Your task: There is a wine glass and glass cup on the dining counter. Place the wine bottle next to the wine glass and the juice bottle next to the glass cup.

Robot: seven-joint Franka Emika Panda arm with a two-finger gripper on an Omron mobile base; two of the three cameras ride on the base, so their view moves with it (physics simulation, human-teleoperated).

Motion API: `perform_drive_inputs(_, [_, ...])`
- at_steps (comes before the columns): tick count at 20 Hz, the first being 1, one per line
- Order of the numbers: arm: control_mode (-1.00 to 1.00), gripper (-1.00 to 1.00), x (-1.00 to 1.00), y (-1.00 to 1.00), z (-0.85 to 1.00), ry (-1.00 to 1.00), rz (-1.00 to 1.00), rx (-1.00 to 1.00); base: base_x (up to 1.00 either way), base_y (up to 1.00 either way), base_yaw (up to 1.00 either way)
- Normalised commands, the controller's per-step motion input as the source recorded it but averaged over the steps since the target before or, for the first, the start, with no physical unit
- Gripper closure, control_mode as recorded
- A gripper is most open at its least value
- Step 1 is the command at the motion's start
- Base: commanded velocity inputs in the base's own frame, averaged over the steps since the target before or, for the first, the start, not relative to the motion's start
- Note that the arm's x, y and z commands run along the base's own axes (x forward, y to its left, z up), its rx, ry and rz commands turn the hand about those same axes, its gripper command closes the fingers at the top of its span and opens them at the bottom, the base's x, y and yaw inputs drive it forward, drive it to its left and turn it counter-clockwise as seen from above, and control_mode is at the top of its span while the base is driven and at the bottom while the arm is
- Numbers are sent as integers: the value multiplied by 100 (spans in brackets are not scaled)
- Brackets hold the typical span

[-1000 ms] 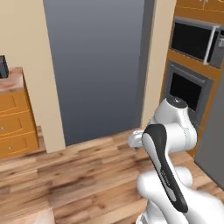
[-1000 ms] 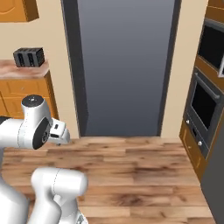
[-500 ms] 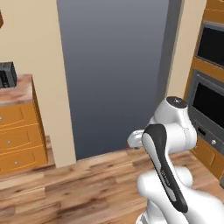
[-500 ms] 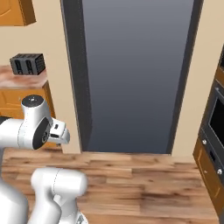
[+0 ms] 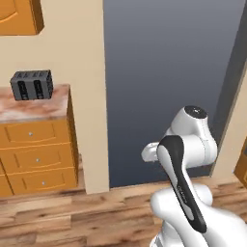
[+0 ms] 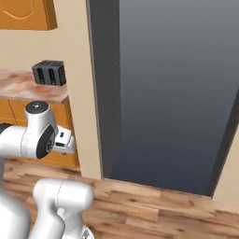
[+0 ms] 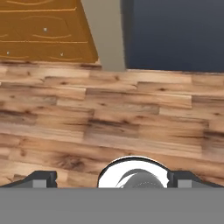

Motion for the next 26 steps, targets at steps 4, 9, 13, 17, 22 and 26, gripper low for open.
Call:
perform_drive_inputs(4, [100, -100, 0, 0, 0, 0, 0, 0, 65, 2, 43])
perform_drive_inputs(9, [100, -100, 0, 0, 0, 0, 0, 0, 49, 0, 55])
perform_drive_inputs(13, [100, -100, 0, 0, 0, 0, 0, 0, 40, 0, 59])
perform_drive_inputs(17, [100, -100, 0, 0, 0, 0, 0, 0, 41, 0, 58])
perform_drive_inputs(22, [100, -100, 0, 0, 0, 0, 0, 0, 42, 0, 54])
perform_drive_inputs(26, [100, -100, 0, 0, 0, 0, 0, 0, 68, 1, 23])
